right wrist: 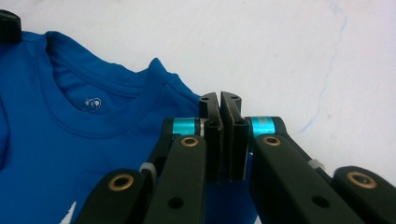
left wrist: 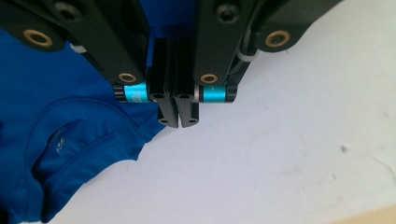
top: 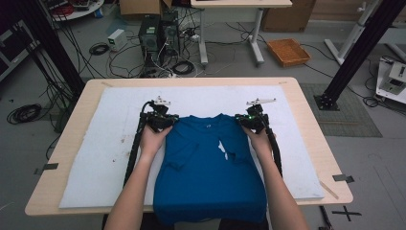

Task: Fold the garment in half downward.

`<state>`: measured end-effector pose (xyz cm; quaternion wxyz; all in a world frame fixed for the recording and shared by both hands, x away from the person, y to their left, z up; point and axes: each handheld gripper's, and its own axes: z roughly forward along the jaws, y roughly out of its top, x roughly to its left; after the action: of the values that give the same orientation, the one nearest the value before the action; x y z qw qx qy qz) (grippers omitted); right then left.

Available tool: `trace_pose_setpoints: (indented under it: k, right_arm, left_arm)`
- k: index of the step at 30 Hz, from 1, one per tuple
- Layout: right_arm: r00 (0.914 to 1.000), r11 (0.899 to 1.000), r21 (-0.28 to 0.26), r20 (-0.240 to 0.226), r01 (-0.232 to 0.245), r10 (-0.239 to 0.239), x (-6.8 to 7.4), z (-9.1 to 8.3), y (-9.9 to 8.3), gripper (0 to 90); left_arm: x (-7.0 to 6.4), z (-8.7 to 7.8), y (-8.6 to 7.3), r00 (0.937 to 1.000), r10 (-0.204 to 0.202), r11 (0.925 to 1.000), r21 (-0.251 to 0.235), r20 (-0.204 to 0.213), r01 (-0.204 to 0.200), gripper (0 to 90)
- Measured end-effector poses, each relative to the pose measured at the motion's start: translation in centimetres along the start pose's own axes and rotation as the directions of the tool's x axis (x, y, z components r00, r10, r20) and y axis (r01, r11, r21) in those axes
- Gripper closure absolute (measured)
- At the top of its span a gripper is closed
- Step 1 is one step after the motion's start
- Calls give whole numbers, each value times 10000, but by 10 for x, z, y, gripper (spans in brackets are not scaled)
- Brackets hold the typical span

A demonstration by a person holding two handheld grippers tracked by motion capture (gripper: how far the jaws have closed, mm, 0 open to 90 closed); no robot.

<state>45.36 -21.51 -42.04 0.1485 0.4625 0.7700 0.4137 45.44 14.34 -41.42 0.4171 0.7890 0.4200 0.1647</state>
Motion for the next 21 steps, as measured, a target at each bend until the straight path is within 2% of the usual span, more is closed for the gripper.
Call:
trace_pose_setpoints:
  k: [4,6,10,14,16,21]
  right_arm:
    - [9995,9980,-548,-128,-302,296,-4,-1,9,882]
    - [9990,9970,-649,-215,-413,400,-4,-3,10,882]
    - [9996,9963,-836,-197,-218,202,1,-12,9,882]
    - [9994,9955,-949,-333,9,-41,8,-28,10,882]
    - [9991,9903,-1370,-298,251,-294,15,-40,7,882]
    - [9982,9842,-1747,-460,304,-390,26,-63,-6,882]
  left_arm:
    - [7,-2,5,9999,-99,9998,-198,-50,98,881]
    - [7,-5,5,9999,-121,9995,-307,107,124,881]
    - [-1,-17,9,9989,403,9985,-389,236,-393,880]
    - [-16,-33,11,9946,972,9932,-678,357,-946,880]
    - [-22,-42,10,9925,1130,9903,-867,472,-1086,880]
    - [-35,-63,3,9876,1458,9836,-1154,576,-1385,880]
